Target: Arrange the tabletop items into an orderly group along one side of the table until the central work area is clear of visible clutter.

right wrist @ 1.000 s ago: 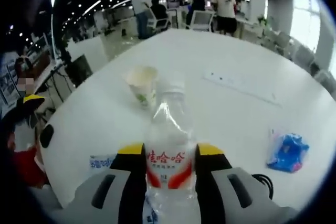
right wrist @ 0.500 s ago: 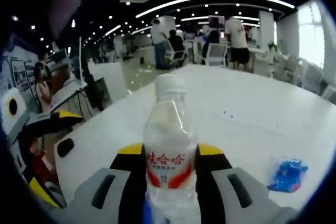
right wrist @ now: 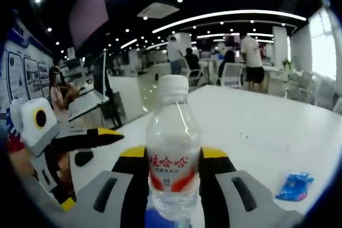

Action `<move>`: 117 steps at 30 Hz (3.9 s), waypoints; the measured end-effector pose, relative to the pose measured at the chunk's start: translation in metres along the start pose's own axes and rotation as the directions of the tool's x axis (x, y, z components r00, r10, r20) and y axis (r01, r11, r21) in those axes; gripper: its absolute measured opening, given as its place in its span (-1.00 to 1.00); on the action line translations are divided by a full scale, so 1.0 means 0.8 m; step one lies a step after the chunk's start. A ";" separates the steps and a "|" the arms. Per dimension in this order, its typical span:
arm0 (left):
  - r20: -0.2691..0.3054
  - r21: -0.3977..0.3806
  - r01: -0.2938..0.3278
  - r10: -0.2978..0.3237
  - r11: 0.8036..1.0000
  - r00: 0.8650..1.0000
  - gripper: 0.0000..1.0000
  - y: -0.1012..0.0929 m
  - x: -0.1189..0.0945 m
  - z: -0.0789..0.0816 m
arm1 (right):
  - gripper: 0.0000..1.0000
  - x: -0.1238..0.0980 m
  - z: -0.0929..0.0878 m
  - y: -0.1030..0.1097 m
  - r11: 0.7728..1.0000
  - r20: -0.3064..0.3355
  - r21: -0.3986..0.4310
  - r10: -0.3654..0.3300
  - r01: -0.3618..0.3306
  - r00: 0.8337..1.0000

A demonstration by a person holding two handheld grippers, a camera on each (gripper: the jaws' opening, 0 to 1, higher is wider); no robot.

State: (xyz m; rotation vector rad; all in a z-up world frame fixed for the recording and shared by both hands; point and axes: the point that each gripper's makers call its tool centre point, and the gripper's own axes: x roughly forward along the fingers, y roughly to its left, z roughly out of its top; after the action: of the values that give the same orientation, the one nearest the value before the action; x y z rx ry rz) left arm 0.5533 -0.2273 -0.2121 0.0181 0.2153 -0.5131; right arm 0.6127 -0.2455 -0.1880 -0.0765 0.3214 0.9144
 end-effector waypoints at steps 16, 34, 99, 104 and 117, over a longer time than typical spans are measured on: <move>0.139 -0.054 0.080 -0.072 0.995 0.988 0.66 -0.024 -0.002 0.033 | -0.30 -0.033 0.017 0.067 0.996 0.085 0.001 0.092 -0.093 0.992; 0.125 -0.049 0.134 -0.127 0.990 0.984 0.10 -0.037 -0.002 0.030 | -0.29 -0.054 0.013 0.076 0.996 0.085 0.003 0.091 -0.092 0.992; 0.200 0.063 0.768 -0.762 0.638 0.616 -0.27 -0.175 -0.102 0.113 | -0.18 -0.196 0.080 0.169 0.679 0.101 -0.171 0.733 -0.713 0.673; 0.185 0.071 0.778 -0.775 0.624 0.605 -0.27 -0.181 -0.105 0.112 | -0.16 -0.199 0.075 0.177 0.664 0.080 -0.156 0.747 -0.731 0.660; 0.242 0.075 0.774 -0.764 0.629 0.597 -0.24 -0.178 -0.106 0.133 | -0.22 -0.197 0.094 0.175 0.683 0.169 -0.121 0.729 -0.720 0.664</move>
State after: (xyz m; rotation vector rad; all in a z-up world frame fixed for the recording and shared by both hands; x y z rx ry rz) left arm 0.4327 -0.3180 -0.0853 -0.1912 -0.0391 -1.3899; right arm 0.4312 -0.2656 -0.0585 0.1215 0.1267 1.7266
